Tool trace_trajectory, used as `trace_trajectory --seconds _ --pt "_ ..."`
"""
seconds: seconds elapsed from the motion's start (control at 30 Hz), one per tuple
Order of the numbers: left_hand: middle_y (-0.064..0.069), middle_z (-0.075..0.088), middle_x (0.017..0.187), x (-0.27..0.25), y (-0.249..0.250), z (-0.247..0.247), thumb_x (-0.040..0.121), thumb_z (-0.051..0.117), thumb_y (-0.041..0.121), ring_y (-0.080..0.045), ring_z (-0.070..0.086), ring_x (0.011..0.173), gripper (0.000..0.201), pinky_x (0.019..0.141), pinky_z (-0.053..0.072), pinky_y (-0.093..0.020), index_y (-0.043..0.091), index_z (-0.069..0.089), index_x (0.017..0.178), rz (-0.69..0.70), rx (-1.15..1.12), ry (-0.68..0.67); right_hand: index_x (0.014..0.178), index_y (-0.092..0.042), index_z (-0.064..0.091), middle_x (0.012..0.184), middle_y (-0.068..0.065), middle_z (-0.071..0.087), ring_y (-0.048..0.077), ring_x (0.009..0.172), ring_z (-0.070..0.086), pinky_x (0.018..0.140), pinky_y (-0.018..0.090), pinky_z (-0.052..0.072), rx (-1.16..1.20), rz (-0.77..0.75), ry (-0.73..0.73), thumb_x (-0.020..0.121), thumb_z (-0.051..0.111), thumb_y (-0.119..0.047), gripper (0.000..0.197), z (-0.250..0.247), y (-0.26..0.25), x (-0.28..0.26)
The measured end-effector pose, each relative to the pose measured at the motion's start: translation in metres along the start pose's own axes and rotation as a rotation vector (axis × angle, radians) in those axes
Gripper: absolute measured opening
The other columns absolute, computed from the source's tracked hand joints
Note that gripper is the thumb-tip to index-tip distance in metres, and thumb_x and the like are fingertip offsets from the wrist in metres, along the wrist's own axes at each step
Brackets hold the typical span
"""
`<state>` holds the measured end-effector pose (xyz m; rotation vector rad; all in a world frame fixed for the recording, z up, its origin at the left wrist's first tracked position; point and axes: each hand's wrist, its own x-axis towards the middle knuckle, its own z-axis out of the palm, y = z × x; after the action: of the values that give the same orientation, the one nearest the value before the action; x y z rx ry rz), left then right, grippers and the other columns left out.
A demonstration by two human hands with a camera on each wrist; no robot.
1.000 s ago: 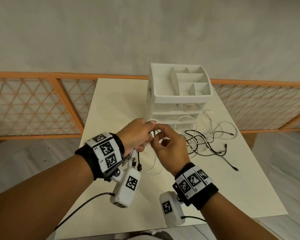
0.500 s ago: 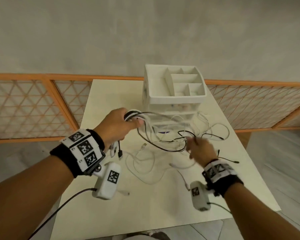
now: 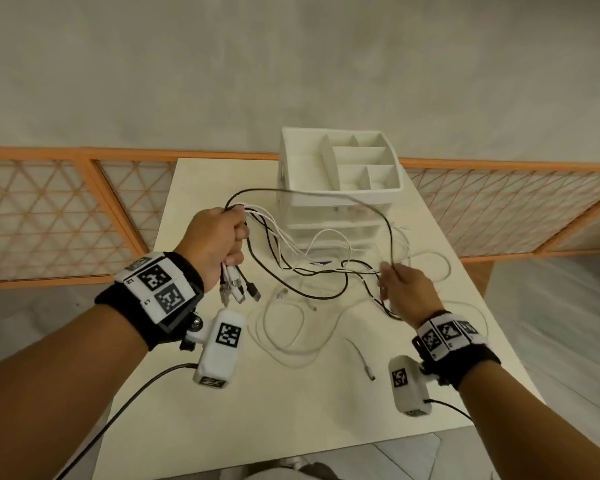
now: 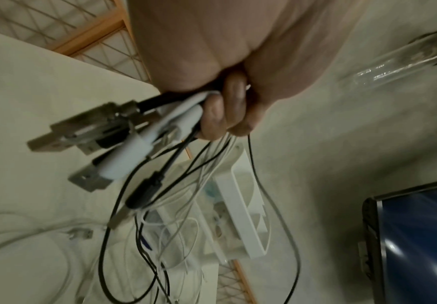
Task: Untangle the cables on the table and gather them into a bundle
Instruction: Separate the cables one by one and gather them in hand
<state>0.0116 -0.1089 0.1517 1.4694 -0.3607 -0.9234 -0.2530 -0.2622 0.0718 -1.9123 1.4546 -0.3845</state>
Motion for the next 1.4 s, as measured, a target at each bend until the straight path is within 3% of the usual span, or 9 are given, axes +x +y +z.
trace_trajectory --seconds 0.23,0.47,0.63,0.77,0.87,1.07,1.2,1.3,1.4 --pt "-0.007 0.077 0.095 -0.017 -0.009 0.051 0.104 0.045 0.02 -0.009 0.028 0.038 0.015 0.04 0.027 -0.023 0.011 0.051 0.094 0.058 0.009 -0.182 0.092 -0.013 0.066 0.063 0.009 0.052 0.022 0.054 0.043 0.055 0.032 0.036 0.335 -0.466 -0.35 0.108 0.034 -0.043 0.046 -0.021 -0.12 -0.05" --pt "-0.001 0.052 0.061 -0.011 -0.016 0.035 0.102 0.051 0.02 -0.009 0.028 0.041 0.02 0.038 0.023 -0.022 0.015 0.053 0.084 0.018 0.138 -0.13 0.072 -0.024 0.06 0.074 -0.003 0.06 0.023 0.069 0.057 0.07 0.039 0.046 0.229 -0.271 0.18 0.104 0.038 -0.05 0.047 -0.064 -0.1 0.005" --pt "0.007 0.034 0.054 -0.004 -0.018 0.003 0.097 0.056 0.046 -0.009 0.024 0.043 0.034 0.039 0.023 -0.022 0.014 0.055 0.087 -0.04 0.202 -0.111 0.101 -0.02 0.066 0.101 0.011 0.072 0.039 0.094 0.068 0.089 0.055 0.057 0.154 -0.049 0.46 0.085 0.043 -0.047 0.039 -0.088 -0.062 0.053" --pt "0.005 0.032 0.055 -0.002 -0.018 -0.006 0.102 0.045 0.045 -0.009 0.021 0.042 0.039 0.039 0.021 -0.021 0.009 0.058 0.096 -0.03 0.16 -0.116 0.153 -0.038 0.021 0.153 0.002 0.043 0.038 0.116 0.064 0.096 0.057 0.055 0.054 -0.078 0.223 0.081 0.062 -0.029 0.083 -0.074 -0.029 0.062" --pt "0.007 0.032 0.054 -0.005 -0.018 -0.006 0.104 0.046 0.036 -0.009 0.021 0.042 0.033 0.04 0.02 -0.021 0.007 0.062 0.099 0.032 0.24 -0.143 0.155 -0.052 -0.006 0.134 0.009 0.064 0.029 0.095 0.071 0.074 0.029 0.056 -0.225 -0.077 -0.049 0.086 0.063 -0.009 0.106 -0.054 -0.023 0.037" --pt "0.008 0.034 0.053 -0.02 -0.015 0.023 0.104 0.041 0.042 -0.01 0.023 0.046 0.05 0.043 0.019 -0.024 0.0 0.068 0.099 0.11 0.416 -0.378 0.147 -0.053 0.029 0.069 0.002 0.073 0.008 0.059 0.067 0.061 0.018 0.052 -0.062 -0.442 -0.357 0.082 0.08 -0.038 0.084 0.015 -0.086 -0.029" --pt "0.006 0.035 0.055 -0.03 -0.012 0.028 0.105 0.042 0.032 -0.011 0.027 0.05 0.043 0.05 0.023 -0.028 0.004 0.071 0.095 0.188 0.489 -0.539 0.093 -0.025 0.071 0.058 -0.004 0.066 0.016 0.046 0.058 0.045 0.026 0.046 0.024 -0.18 -0.419 0.089 0.072 -0.038 0.013 0.03 -0.086 -0.011" --pt "0.005 0.043 0.063 -0.028 -0.013 0.014 0.105 0.045 0.028 -0.012 0.034 0.057 0.03 0.049 0.03 -0.02 0.02 0.073 0.103 0.181 0.632 -0.578 0.079 -0.019 0.071 0.054 -0.002 0.067 0.023 0.054 0.063 0.056 0.03 0.054 0.09 -0.088 -0.085 0.085 0.065 -0.017 0.009 0.013 -0.077 0.012" --pt "0.004 0.051 0.067 -0.015 -0.023 0.004 0.104 0.045 0.028 -0.017 0.042 0.058 0.027 0.053 0.037 -0.023 0.024 0.072 0.105 0.173 0.872 -0.434 0.107 -0.024 0.069 0.084 -0.007 0.07 0.016 0.069 0.065 0.075 0.025 0.053 0.099 -0.308 0.25 0.086 0.065 -0.008 0.028 0.013 -0.08 0.011"
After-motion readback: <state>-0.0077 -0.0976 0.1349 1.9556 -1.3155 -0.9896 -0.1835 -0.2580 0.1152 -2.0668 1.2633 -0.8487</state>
